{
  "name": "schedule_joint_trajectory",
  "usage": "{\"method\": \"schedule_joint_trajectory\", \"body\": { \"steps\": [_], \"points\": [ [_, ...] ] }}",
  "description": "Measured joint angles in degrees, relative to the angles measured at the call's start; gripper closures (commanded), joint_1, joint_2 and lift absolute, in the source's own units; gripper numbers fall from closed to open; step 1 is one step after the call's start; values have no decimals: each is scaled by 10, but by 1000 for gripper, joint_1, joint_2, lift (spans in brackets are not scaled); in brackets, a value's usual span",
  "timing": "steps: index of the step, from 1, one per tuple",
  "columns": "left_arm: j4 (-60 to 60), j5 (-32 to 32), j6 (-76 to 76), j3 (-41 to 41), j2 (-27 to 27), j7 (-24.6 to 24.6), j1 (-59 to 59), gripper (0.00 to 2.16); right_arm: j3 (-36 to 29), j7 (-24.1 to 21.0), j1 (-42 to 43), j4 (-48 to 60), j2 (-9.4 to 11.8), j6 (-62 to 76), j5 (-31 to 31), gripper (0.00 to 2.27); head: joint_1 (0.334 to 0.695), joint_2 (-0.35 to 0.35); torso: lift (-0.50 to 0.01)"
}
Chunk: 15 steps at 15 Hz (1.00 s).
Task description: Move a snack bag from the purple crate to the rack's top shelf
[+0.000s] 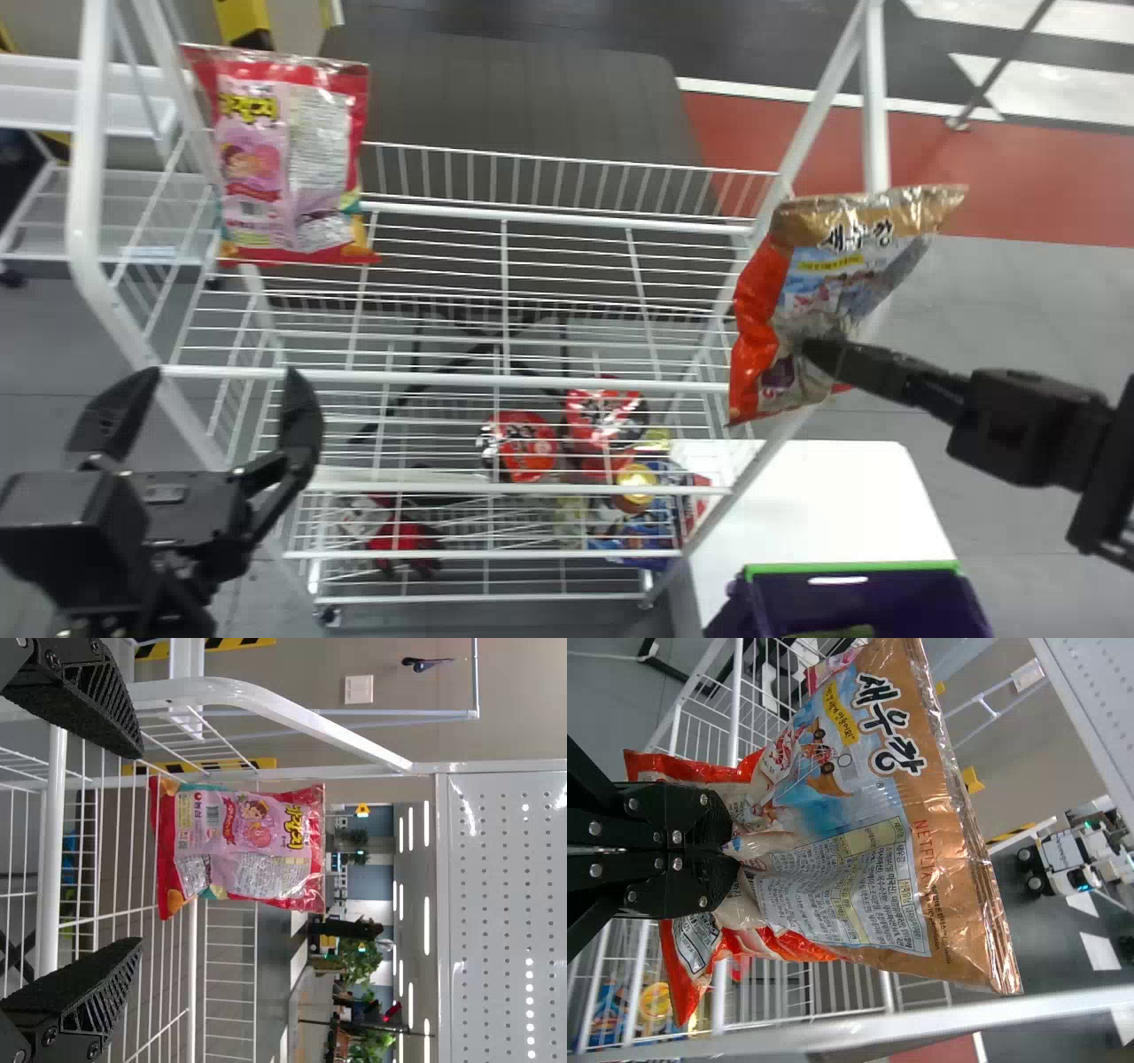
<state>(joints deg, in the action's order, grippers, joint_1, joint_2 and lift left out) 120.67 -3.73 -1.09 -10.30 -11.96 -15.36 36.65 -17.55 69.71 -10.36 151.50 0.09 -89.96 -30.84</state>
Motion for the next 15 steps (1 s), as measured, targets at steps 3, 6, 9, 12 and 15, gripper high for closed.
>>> {"method": "schedule_joint_trajectory", "body": {
  "steps": [3,6,9,12,15],
  "points": [
    [-3,-1,0,2,0,2,0,56,90,-77,37,-6,0,0,-22,2040,695,-59,2],
    [-5,-2,1,3,1,5,-2,56,158,-146,69,-34,0,0,-19,2040,695,-21,2],
    [-5,-2,2,3,0,5,-2,56,210,-197,111,-82,0,0,-14,2040,695,22,2],
    [-5,-2,2,4,0,6,-2,56,242,-256,145,-128,0,0,7,2044,695,43,2],
    [-5,-1,2,4,-1,6,-1,56,256,-324,160,-176,0,0,73,2044,695,69,2]
  ]
}}
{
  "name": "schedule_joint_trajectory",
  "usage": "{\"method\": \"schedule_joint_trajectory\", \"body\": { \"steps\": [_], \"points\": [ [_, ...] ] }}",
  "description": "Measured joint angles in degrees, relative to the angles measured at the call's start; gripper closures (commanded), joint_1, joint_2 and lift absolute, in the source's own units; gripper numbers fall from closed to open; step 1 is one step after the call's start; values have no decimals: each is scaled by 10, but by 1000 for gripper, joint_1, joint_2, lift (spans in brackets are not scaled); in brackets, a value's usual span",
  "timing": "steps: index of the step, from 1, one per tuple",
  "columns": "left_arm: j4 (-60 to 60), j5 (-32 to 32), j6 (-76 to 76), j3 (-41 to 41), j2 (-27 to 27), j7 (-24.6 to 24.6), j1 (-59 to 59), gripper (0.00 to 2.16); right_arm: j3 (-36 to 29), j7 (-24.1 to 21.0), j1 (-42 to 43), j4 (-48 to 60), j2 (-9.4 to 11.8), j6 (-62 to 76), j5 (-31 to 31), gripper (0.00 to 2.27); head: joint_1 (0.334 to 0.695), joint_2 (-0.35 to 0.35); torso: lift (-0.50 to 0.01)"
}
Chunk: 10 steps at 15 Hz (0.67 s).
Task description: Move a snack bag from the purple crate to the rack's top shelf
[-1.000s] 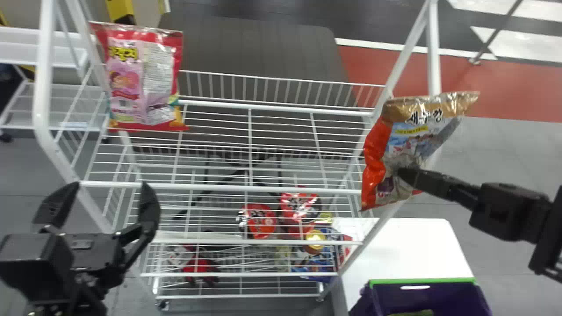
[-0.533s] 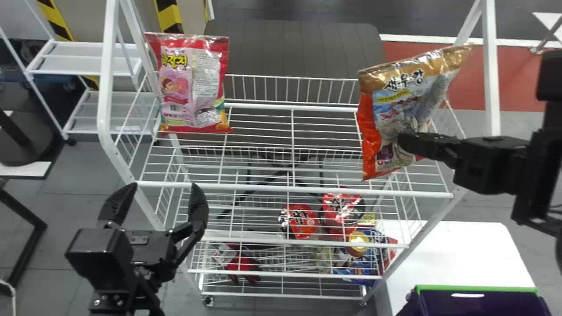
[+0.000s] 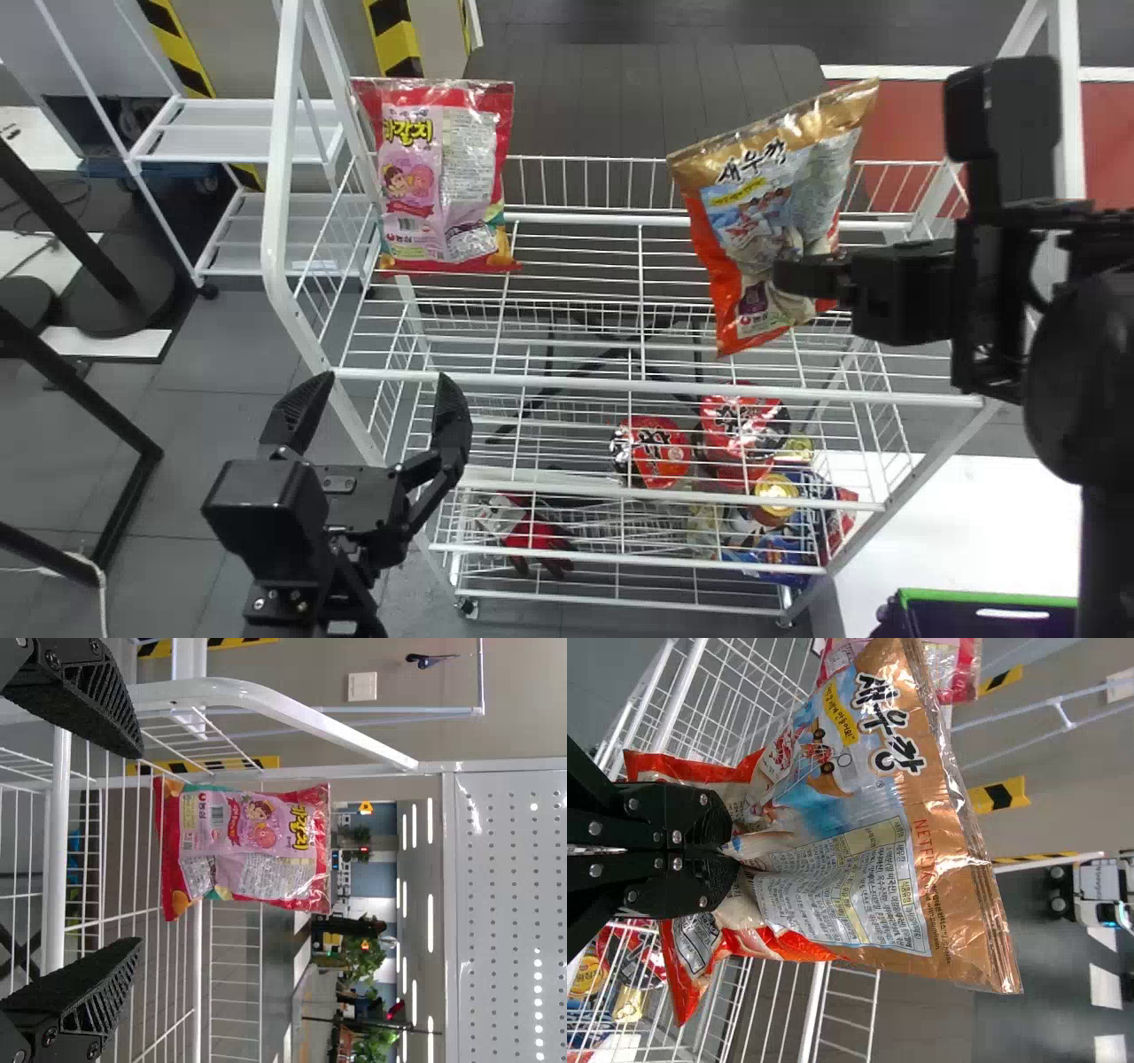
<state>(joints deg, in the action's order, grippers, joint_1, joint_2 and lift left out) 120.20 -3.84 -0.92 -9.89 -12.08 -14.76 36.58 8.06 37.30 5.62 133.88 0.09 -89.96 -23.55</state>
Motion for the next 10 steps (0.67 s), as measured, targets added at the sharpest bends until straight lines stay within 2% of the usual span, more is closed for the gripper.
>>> {"method": "schedule_joint_trajectory", "body": {
  "steps": [5,7,10],
  "points": [
    [-5,1,2,2,-1,0,0,56,38,-103,-5,-44,0,55,96,2044,695,128,2],
    [-8,0,2,7,-1,0,0,56,51,-146,-17,-58,0,149,137,2044,695,156,2],
    [-10,-1,2,13,-2,1,1,56,55,-186,-34,-98,0,299,209,2044,695,204,2]
  ]
}}
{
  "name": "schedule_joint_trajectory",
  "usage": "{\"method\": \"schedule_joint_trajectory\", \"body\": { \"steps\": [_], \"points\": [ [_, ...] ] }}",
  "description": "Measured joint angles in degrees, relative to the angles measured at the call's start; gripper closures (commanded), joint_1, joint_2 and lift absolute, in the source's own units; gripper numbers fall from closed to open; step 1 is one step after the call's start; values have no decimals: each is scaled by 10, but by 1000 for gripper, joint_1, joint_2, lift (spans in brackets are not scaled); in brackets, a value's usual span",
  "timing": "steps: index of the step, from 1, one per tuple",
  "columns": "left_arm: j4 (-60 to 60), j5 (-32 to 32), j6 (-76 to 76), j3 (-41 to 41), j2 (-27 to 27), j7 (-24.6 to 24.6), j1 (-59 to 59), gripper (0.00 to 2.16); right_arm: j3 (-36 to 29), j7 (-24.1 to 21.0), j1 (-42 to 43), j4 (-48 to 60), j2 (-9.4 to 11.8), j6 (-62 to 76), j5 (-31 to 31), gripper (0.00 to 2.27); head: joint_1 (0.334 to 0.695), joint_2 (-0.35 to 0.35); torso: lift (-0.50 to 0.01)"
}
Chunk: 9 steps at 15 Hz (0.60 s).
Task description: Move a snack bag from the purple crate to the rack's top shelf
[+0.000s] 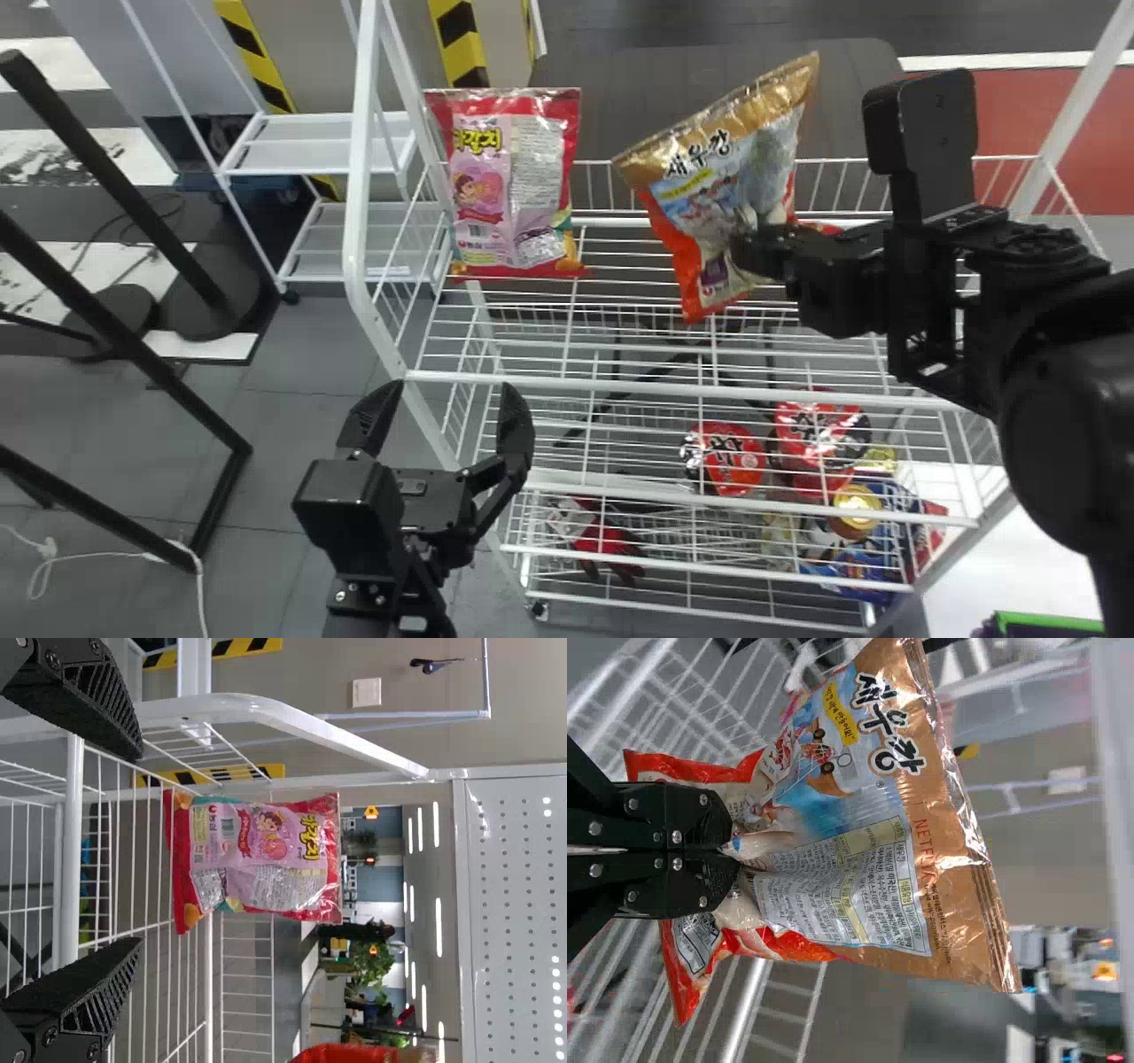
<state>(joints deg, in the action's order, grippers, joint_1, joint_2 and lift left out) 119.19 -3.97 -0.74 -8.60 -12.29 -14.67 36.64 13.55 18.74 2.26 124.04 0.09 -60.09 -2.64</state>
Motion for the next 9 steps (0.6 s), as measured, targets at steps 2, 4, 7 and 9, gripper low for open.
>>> {"method": "schedule_joint_trajectory", "body": {
  "steps": [2,4,7,9],
  "points": [
    [-4,-1,0,2,0,3,0,56,1,-19,-10,-35,0,98,27,2044,695,213,2],
    [-11,-1,0,2,2,7,-3,56,2,-40,-15,-81,0,202,54,2044,695,219,2],
    [-17,-1,2,3,3,10,-6,56,18,-73,-14,-159,0,341,83,2044,695,225,2],
    [-21,-1,2,7,3,11,-7,56,37,-101,-11,-209,0,423,97,2044,695,240,2]
  ]
}}
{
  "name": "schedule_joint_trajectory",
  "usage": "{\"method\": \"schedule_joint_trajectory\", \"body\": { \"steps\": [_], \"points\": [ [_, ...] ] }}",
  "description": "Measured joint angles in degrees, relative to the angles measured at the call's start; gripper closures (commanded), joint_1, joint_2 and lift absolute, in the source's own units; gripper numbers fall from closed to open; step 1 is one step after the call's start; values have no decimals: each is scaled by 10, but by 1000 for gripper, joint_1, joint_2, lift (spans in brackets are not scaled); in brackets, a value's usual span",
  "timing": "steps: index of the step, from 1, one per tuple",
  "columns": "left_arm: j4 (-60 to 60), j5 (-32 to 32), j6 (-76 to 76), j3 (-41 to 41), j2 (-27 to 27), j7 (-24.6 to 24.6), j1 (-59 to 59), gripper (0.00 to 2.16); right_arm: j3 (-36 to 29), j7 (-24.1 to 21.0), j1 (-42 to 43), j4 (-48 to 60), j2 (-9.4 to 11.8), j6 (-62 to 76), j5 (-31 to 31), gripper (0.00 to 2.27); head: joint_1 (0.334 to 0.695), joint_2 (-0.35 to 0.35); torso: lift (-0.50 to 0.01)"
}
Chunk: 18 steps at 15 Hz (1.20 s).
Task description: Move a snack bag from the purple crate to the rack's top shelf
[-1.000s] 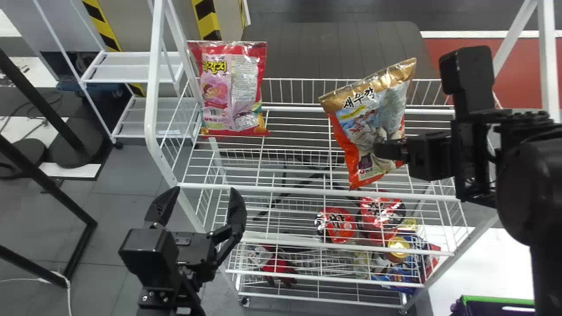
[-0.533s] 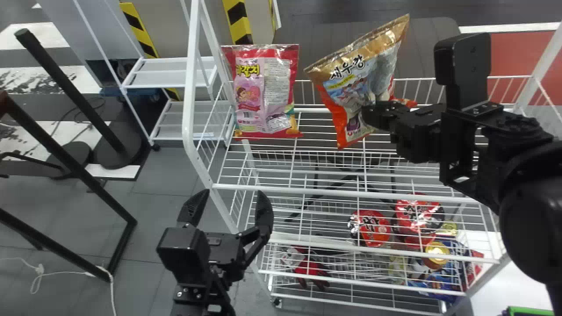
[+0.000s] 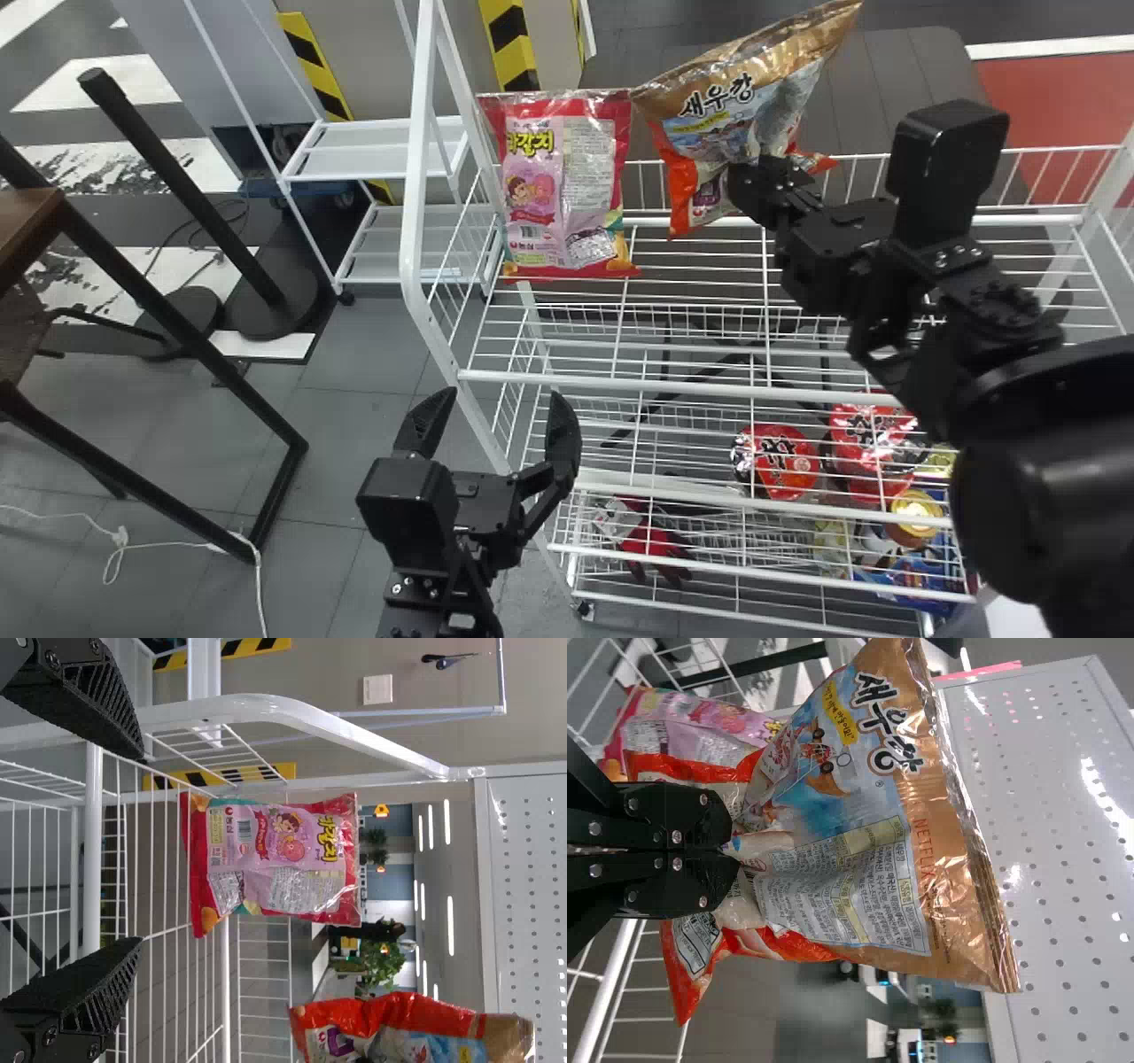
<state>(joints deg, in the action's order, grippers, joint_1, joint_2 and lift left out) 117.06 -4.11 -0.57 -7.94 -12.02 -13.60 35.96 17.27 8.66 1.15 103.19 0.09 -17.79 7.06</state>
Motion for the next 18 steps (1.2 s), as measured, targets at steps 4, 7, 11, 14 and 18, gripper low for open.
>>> {"method": "schedule_joint_trajectory", "body": {
  "steps": [4,7,11,14,18],
  "points": [
    [-9,-4,-2,4,0,3,-4,56,38,-60,2,-69,0,125,30,2044,695,255,2],
    [-13,-4,-2,3,1,5,-7,56,49,-84,13,-110,0,164,67,2044,695,254,2],
    [-19,-4,-5,4,1,4,-7,56,54,-111,36,-169,0,206,104,2044,695,239,2],
    [-23,-4,-11,5,1,4,-7,56,50,-116,60,-202,0,207,132,2044,695,230,2],
    [-24,-3,-16,4,1,3,-4,56,39,-116,87,-230,0,166,196,2044,695,220,2]
  ]
}}
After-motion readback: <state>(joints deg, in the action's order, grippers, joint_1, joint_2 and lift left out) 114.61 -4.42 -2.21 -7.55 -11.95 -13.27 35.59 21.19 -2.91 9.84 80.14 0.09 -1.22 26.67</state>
